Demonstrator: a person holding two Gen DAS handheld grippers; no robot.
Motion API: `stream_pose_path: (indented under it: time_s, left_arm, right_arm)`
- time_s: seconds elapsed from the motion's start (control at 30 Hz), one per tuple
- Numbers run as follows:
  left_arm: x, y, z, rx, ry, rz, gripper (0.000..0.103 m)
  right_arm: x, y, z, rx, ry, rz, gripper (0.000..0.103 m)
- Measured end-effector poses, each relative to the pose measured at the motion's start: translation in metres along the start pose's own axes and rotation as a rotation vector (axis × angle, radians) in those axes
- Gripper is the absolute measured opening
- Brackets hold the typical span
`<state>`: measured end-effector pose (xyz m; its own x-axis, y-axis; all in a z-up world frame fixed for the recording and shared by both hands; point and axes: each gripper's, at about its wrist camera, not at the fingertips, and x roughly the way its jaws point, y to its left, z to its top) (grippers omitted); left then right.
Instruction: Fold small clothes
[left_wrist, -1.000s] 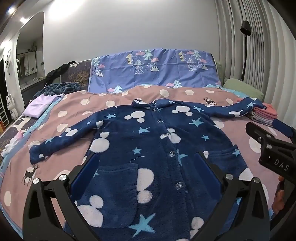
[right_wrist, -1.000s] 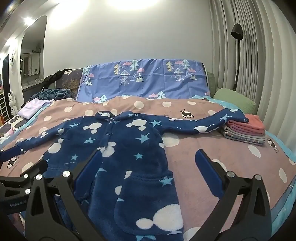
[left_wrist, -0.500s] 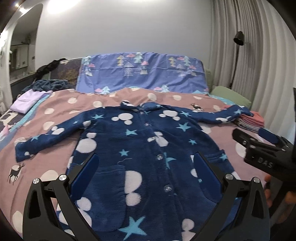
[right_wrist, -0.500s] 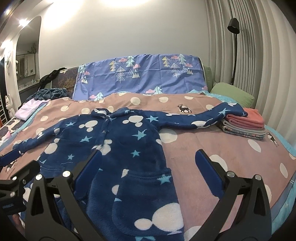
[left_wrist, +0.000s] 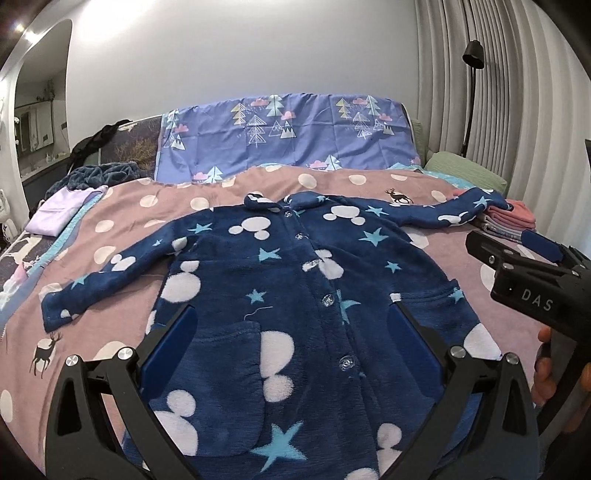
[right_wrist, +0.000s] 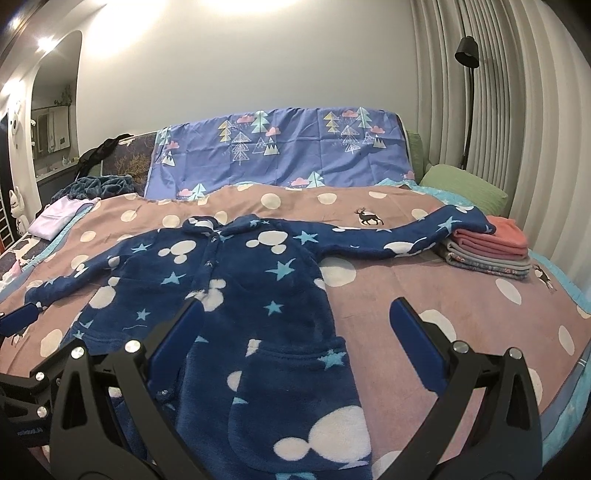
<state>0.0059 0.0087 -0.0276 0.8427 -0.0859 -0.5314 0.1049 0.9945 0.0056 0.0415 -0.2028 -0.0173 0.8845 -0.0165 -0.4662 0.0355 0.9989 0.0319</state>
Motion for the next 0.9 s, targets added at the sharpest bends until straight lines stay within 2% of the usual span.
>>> stream_pose_path:
  time_s: [0.3,0.5,0.9]
  left_arm:
    - [-0.001,0.013,0.001,-0.032,-0.009,0.006,0.102]
    - [0.005,0.020,-0.001,-0.067,0.022,-0.017,0.102]
    - [0.011,0.045,0.007,-0.113,0.019,-0.027,0.102]
  right_arm:
    - [-0.001,0.012,0.002,-0.034,-0.004,-0.005,0.101]
    - [-0.001,0.017,0.005,-0.048,0.005,-0.005,0.101]
    - [0.007,0.030,0.020,-0.062,0.009,-0.021,0.101]
